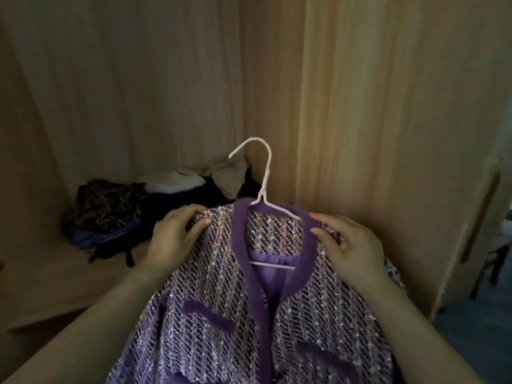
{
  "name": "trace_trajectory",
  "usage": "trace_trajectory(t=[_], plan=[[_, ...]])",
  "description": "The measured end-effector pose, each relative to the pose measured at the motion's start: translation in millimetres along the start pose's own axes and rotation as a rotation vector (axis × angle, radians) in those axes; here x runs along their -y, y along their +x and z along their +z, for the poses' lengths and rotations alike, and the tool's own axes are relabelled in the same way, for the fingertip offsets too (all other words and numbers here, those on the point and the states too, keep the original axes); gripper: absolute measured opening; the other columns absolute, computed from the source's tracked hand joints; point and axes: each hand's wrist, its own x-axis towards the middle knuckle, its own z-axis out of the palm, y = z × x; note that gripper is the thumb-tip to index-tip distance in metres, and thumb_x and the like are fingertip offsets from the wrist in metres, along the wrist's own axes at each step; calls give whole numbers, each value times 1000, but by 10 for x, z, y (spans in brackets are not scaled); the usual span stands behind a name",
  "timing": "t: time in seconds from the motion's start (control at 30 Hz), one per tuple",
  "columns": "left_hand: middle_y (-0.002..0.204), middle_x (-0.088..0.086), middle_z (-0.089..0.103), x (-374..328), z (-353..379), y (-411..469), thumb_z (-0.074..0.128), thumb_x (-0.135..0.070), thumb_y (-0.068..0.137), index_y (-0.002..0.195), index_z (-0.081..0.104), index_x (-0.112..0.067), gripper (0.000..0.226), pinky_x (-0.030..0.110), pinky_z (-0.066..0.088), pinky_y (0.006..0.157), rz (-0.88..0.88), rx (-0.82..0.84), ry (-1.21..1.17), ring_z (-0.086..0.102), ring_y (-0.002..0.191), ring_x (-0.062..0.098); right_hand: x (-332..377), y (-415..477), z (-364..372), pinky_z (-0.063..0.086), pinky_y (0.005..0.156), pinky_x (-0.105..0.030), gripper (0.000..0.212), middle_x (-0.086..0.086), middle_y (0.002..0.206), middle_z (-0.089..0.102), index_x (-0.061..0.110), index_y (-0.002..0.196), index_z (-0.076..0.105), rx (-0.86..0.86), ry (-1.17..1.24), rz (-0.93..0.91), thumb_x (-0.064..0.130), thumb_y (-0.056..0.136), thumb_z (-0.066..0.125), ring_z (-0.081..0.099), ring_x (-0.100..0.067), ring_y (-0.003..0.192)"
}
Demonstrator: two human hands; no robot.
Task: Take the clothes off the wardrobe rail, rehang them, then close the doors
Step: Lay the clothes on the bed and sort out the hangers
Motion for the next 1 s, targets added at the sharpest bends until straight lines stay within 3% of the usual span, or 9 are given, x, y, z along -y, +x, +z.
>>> trace_trajectory(t=[0.13,0.23,0.5,0.67,0.83,1.0], plan=[[101,-2,67,165,-114,1029,50,-47,87,104,64,-21,34,42,48,83,38,-164,94,60,98,22,-104,1074,303,54,70,-30,31,27,101,62,41,114,60,-76,97,-65,45,84,57,63,-1,89],[102,-5,66,294,-234,1737,47,-49,84,103,64,-25,34,46,47,87,48,-253,129,59,100,21,-166,1788,526,54,73,-29,27,21,106,66,35,113,64,-126,117,-138,39,86,60,62,-1,93],[98,-12,64,757,-376,3299,36,-69,79,99,53,-45,35,49,45,90,65,-300,83,61,97,18,-97,3439,994,53,75,-31,25,12,109,68,33,112,67,-205,73,-198,34,87,62,66,-13,89],[109,3,64,984,-527,4267,30,-65,85,113,60,-28,54,42,44,91,198,-419,182,57,103,26,79,4418,1081,47,65,-26,24,11,90,71,33,109,68,-263,11,-197,36,87,62,63,-12,74],[138,10,44,1143,-541,4978,19,-63,86,141,39,-32,66,39,27,108,237,-488,152,36,129,28,289,5238,1066,52,80,-36,23,6,100,72,32,107,69,-379,-85,-209,36,86,61,66,-18,92],[154,-2,24,1224,-310,5605,13,-74,78,143,26,-44,73,40,18,117,346,-386,33,22,140,18,459,5820,1015,50,72,-29,19,6,95,72,33,103,70,-468,-243,-251,31,86,62,65,-17,86]])
